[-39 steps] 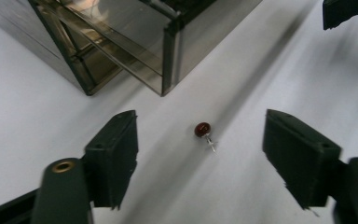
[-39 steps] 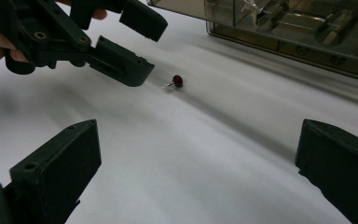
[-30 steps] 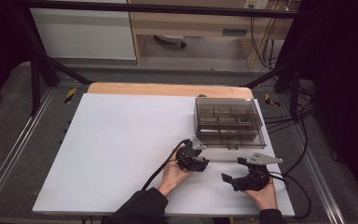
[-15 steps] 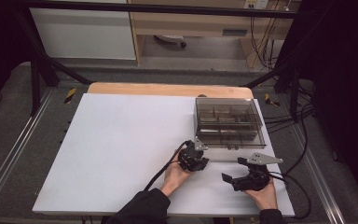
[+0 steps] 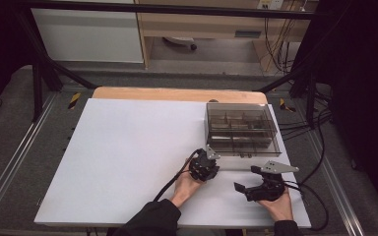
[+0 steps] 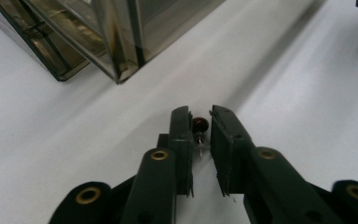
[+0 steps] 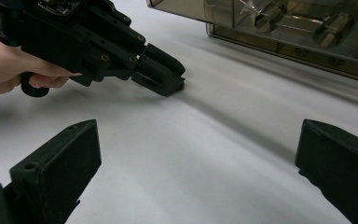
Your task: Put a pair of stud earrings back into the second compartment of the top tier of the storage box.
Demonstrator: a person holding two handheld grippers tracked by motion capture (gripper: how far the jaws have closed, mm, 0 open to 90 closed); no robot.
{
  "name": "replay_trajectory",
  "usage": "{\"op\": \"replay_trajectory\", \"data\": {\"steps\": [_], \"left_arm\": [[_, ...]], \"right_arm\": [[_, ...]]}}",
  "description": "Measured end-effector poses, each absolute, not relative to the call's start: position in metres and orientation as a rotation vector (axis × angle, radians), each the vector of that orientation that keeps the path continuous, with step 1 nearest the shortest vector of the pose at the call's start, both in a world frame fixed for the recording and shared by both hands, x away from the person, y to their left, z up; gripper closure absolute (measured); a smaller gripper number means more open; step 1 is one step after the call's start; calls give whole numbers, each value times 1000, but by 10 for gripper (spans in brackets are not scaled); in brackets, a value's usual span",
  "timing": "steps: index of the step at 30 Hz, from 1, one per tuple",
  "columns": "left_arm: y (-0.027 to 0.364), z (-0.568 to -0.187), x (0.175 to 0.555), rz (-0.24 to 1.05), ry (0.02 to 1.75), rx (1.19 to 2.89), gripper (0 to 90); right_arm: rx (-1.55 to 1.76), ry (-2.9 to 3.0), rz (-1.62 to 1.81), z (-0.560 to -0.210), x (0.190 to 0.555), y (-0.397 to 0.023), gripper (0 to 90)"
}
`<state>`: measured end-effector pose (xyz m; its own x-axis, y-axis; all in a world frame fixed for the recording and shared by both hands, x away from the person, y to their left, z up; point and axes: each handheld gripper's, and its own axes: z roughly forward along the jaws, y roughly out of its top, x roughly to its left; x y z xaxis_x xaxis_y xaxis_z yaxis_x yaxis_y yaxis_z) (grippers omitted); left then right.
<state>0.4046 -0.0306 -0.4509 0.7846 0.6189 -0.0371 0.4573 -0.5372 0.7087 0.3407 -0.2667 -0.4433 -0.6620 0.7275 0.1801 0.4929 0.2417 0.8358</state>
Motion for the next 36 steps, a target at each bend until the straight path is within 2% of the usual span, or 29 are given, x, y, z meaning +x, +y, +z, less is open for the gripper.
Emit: {"op": "replay_trajectory", "data": {"steps": [22,36], "left_arm": [[-25,-445,403,261,773,2227,821],[-2,-435,395,235,766,2222,823]], "right_arm": [[1145,2269,1385,-443,341,-267,7],[1149,2271,1382,-444,341,-266,8]]}}
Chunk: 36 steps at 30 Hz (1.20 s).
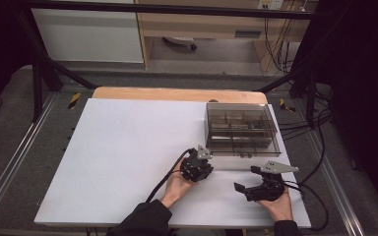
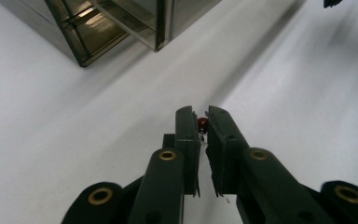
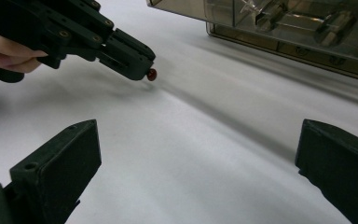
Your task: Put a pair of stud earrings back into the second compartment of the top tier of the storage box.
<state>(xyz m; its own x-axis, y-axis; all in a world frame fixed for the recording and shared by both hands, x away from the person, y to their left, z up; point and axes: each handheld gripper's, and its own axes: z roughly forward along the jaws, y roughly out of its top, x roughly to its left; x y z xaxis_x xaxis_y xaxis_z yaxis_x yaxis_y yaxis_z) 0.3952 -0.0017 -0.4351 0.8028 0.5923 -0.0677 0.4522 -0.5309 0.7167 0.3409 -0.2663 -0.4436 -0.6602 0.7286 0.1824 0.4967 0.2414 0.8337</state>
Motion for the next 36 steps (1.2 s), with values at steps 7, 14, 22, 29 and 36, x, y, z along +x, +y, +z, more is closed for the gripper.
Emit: {"op": "replay_trajectory", "data": {"steps": [7,14,22,29,36], "left_arm": [[10,-428,389,236,761,2223,825],[18,-416,382,245,745,2225,826],[22,-399,380,245,718,2220,828],[21,-382,382,256,696,2224,830],[14,-362,384,281,666,2227,834]], "right_arm": [[1149,2271,1380,-444,341,-266,8],[1149,2271,1380,-443,341,-266,7],[1153,2273,1380,-443,341,-266,8],[1152,2274,1378,-444,341,-266,8],[1151,2272,1381,-443,341,-266,8]]}}
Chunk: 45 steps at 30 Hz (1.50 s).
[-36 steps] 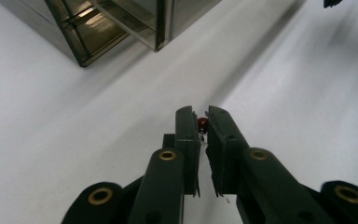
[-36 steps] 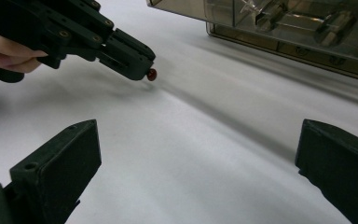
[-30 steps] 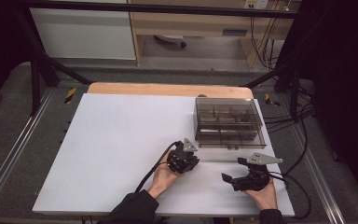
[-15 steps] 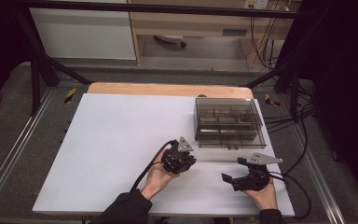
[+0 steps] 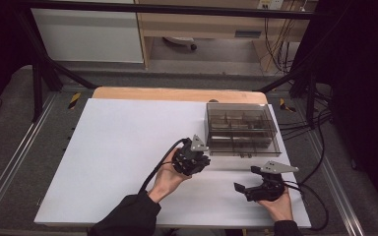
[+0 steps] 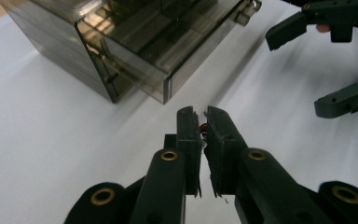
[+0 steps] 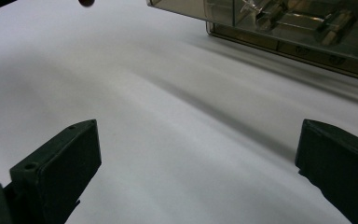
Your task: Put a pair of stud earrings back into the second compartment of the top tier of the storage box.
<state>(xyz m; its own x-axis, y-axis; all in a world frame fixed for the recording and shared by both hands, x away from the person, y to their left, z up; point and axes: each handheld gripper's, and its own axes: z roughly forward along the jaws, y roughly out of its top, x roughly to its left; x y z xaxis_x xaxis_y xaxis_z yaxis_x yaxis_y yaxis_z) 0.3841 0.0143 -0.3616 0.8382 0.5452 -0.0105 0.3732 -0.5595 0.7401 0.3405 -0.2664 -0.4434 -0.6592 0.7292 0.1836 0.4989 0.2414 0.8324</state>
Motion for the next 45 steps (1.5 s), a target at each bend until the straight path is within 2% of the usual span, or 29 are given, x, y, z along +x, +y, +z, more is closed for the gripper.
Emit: {"op": "replay_trajectory", "data": {"steps": [15,32,45], "left_arm": [[-15,-335,402,301,638,2224,834],[-65,-339,417,280,622,2247,835],[-88,-347,432,284,633,2245,834]], "right_arm": [[1152,2275,1381,-444,341,-266,7],[1148,2276,1383,-443,340,-267,7],[1147,2276,1385,-443,341,-267,7]]}}
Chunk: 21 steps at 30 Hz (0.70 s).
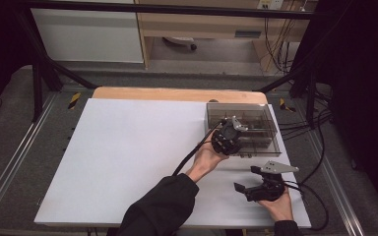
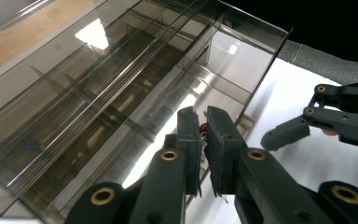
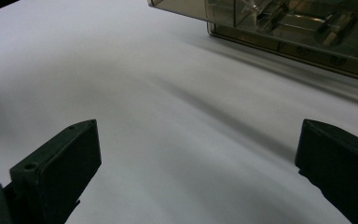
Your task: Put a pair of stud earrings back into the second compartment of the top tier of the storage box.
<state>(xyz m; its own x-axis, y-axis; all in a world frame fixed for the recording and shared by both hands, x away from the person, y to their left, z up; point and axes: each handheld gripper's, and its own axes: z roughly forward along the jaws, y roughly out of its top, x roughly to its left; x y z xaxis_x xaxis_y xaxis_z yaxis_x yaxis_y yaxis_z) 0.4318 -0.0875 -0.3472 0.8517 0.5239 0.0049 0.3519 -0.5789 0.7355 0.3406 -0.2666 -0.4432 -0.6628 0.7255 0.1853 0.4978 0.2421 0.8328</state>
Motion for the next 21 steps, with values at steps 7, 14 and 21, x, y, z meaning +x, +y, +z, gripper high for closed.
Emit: {"op": "replay_trajectory", "data": {"steps": [7,14,21], "left_arm": [[-93,-355,439,295,637,2245,834],[-97,-362,443,311,640,2252,830],[-98,-366,445,279,637,2253,761]], "right_arm": [[1143,2275,1388,-443,341,-267,7],[1145,2276,1390,-443,341,-266,7],[1143,2276,1394,-443,341,-267,7]]}}
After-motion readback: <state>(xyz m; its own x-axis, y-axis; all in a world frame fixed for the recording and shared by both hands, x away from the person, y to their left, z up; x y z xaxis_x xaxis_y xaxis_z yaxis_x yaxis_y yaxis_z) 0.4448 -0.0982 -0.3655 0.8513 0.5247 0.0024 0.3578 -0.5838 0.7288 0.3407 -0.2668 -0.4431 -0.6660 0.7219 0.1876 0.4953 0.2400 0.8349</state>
